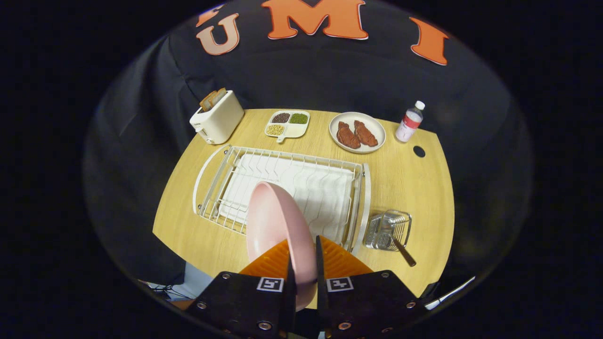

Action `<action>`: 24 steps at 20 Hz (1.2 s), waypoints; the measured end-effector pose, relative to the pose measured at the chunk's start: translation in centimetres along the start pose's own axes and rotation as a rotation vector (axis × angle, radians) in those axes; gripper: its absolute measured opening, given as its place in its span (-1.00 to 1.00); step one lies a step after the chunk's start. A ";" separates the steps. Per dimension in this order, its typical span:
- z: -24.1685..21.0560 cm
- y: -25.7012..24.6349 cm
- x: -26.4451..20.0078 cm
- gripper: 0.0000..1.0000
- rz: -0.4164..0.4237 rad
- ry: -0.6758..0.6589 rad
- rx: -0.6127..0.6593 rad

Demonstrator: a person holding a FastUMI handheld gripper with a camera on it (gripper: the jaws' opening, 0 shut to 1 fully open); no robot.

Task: Take the plate from the dish rack, then take the spoon from the basket and place it into the plate.

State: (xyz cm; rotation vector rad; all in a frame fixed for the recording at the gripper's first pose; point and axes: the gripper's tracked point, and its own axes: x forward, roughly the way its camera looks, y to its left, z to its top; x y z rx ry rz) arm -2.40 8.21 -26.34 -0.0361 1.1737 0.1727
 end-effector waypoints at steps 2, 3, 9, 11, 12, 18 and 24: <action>-2.2 -0.7 -0.1 -0.63 0.012 0.007 0.037; -3.6 -1.0 0.0 -0.63 0.015 0.012 0.056; -10.3 -1.1 2.3 -0.62 0.085 0.056 0.133; -12.3 -1.0 3.7 -0.64 0.101 0.087 0.158; -13.2 -1.1 4.5 -0.64 0.102 0.097 0.165; -15.5 -1.2 8.1 -0.64 0.104 0.104 0.160; -16.1 -1.4 10.0 -0.49 0.102 0.111 0.182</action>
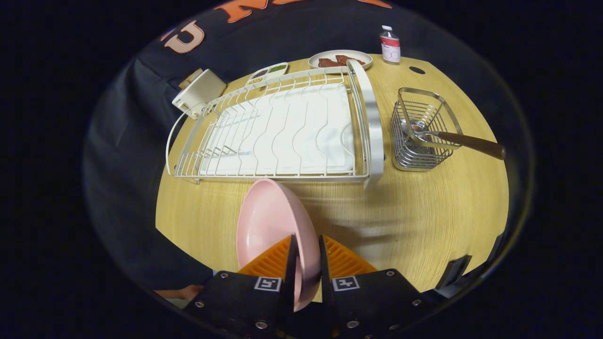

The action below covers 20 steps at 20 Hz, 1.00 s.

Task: Take the plate from the dish rack, then take the spoon from the basket and place it into the plate.

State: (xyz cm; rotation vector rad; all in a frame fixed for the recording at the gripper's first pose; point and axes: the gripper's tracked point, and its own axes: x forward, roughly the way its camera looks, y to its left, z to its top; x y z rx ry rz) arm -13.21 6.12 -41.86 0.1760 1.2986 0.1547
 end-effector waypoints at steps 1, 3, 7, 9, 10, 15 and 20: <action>-0.1 -0.1 0.1 -0.46 -0.005 -0.004 0.002; 0.0 -1.5 0.4 -0.40 -0.058 -0.024 -0.015; 1.0 -2.5 -0.5 -0.37 -0.075 -0.102 -0.006; 2.2 -3.7 -1.8 -0.20 -0.095 -0.181 0.015; 2.8 -4.3 -2.6 -0.09 -0.107 -0.224 0.022; 5.3 -7.8 -6.1 0.47 -0.192 -0.437 0.038; 6.3 -10.9 -8.1 0.75 -0.244 -0.600 0.055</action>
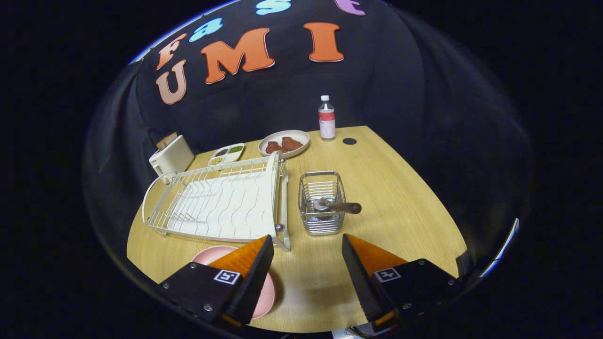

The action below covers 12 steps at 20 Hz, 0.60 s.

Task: Take the plate from the dish rack, then take the spoon from the basket and place it into the plate.

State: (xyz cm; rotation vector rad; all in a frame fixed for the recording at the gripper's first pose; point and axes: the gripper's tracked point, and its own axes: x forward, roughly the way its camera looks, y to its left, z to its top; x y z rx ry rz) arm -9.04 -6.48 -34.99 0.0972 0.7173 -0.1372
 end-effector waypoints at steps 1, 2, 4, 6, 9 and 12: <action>0.2 -0.5 0.2 0.77 -0.008 -0.026 -0.007; 0.2 -0.9 0.5 0.81 -0.015 -0.045 -0.009; 0.6 -1.4 1.2 0.85 -0.016 -0.094 -0.007; 1.2 -1.7 2.1 0.86 -0.012 -0.155 -0.007; 2.4 -2.2 3.6 0.85 -0.010 -0.236 -0.016; 2.5 -2.4 5.4 0.77 -0.004 -0.250 -0.002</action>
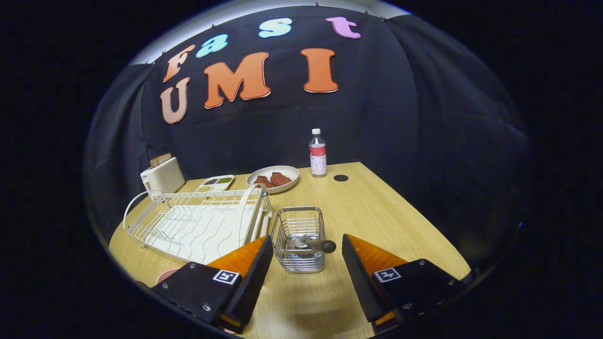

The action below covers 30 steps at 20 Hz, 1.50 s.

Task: Take the plate from the dish rack, then take the spoon from the basket and place it into the plate.

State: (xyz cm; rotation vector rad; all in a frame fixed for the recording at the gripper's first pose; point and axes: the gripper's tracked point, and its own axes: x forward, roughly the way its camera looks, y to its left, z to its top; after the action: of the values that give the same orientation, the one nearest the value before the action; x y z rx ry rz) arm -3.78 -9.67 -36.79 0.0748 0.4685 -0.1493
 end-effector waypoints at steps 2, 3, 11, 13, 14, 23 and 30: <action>-0.2 0.2 0.8 0.61 0.013 -0.008 -0.015; -0.2 0.2 1.1 0.53 0.013 -0.016 -0.030; 0.6 -0.1 2.1 -0.56 0.005 -0.057 -0.023; 0.6 0.2 2.1 -0.71 0.016 -0.045 -0.030; 0.8 0.3 2.2 -0.73 0.019 -0.038 -0.038; 3.6 2.4 2.3 -0.83 0.072 -0.007 -0.096; 10.0 3.7 -0.3 -0.83 0.086 -0.089 -0.166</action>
State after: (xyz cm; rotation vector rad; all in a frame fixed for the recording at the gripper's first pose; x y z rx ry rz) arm 1.02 -7.01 -27.67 -0.0744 0.3863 -0.0284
